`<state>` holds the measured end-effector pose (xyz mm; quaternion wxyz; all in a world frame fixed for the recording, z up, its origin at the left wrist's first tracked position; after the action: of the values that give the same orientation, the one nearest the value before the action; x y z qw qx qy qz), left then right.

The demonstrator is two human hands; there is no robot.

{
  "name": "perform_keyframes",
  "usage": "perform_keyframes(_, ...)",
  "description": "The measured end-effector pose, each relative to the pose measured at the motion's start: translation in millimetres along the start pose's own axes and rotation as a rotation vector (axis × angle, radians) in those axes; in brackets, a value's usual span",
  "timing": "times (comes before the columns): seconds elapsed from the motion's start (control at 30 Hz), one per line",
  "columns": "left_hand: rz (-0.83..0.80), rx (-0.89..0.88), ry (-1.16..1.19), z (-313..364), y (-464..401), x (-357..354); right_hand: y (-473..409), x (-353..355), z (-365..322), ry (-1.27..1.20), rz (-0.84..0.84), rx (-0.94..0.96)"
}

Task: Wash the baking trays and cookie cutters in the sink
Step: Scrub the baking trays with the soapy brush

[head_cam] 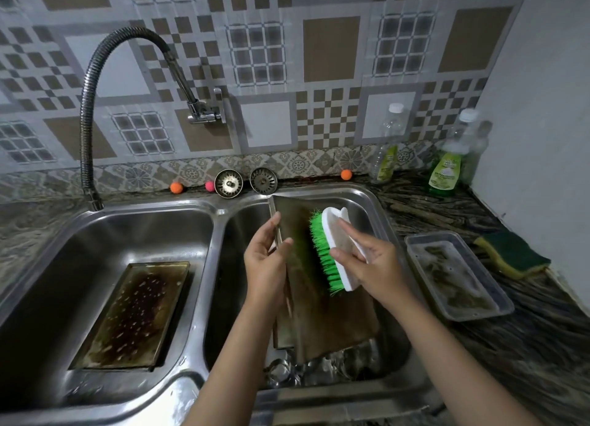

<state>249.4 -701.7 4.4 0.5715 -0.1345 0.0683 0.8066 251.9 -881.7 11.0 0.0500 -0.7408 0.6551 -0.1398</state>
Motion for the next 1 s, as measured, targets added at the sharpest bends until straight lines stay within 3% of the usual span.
perform_keyframes(0.23, -0.067, 0.035, 0.022, -10.7, 12.8, -1.4, -24.8, 8.3, -13.5, 0.207, 0.146, -0.029)
perform_keyframes(0.43, 0.015, 0.082, 0.137, -9.7, 4.9, 8.6, -10.1, -25.1, -18.9, 0.284, -0.019, 0.116)
perform_keyframes(0.6, -0.063, 0.048, 0.139, -3.3, 1.1, 16.5, -45.7, 17.0, -14.1, 0.373, 0.282, -0.069)
perform_keyframes(0.7, -0.130, 0.068, 0.127, -6.0, 10.4, -2.5, -45.4, -16.6, -34.9, 0.350, 0.220, 0.105)
perform_keyframes(0.8, -0.067, 0.100, 0.194, -6.7, 8.7, 5.0, -34.1, -35.4, -37.7, 0.395, 0.093, 0.240)
perform_keyframes(0.93, -0.065, 0.048, 0.193, 2.8, -0.3, 26.4, -52.1, 8.5, -17.0, 0.387, 0.261, -0.025)
perform_keyframes(1.0, -0.088, 0.026, 0.151, 6.7, 1.4, 19.3, -44.8, -2.2, -21.2, 0.341, 0.303, -0.041)
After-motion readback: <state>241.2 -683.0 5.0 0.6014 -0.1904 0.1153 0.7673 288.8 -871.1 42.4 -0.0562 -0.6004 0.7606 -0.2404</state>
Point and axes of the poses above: each hand's wrist, its own y-axis away from the middle knuckle, its own x-axis out of the back of the hand, z = x × y, the point moved 3 cm from there along -y, towards the middle knuckle, and after that the axes turned 2 degrees about x, right-handed, at the moved point
